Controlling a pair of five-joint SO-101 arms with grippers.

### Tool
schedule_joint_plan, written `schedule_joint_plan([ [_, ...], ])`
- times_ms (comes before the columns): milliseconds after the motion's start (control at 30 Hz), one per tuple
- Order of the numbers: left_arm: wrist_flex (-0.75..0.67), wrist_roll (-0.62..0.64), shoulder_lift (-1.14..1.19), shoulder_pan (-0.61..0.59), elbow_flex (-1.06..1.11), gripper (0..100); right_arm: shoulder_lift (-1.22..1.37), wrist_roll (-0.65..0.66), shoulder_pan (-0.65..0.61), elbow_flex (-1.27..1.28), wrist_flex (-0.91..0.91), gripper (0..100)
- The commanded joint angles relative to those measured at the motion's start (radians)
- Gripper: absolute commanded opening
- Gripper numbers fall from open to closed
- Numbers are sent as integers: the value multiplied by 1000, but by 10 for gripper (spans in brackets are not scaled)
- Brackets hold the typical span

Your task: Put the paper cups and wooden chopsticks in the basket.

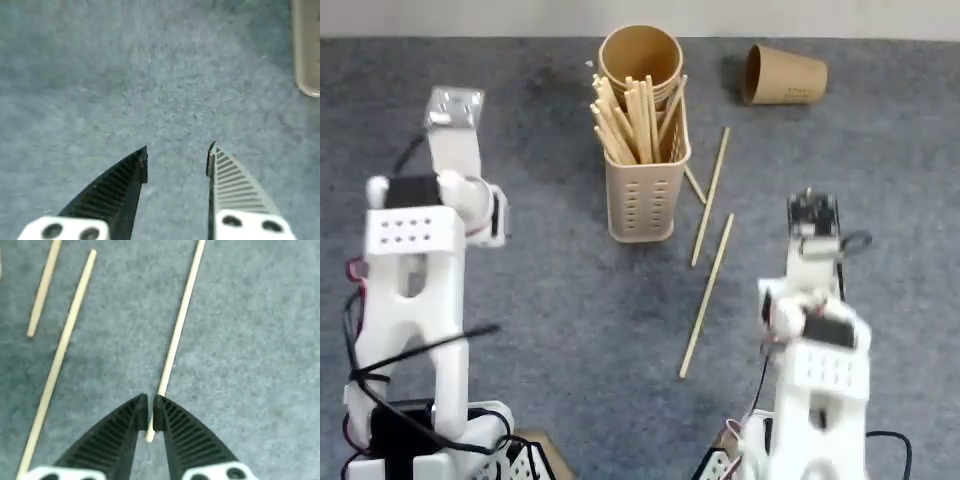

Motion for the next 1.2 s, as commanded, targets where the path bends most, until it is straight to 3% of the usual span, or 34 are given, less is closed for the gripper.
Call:
schedule_joint_plan([
  [0,-308,72,-27,-1,239,204,406,5,8,-278,7,38],
  [133,-439,71,-27,4,331,204,723,-25,-25,-513,104,38],
  [267,-462,71,-25,4,338,204,845,-68,-111,-659,150,38],
  [433,-463,71,-25,4,341,204,849,-106,-236,-664,148,39],
  [533,-463,71,-25,4,352,204,849,-100,-202,-671,147,43],
  [667,-465,69,-25,4,364,204,852,-54,-154,-667,147,169],
  [833,-505,69,-25,4,372,204,855,-51,-295,-627,145,313],
  [1167,-506,69,-25,4,390,204,858,-133,-341,-490,-56,314],
])
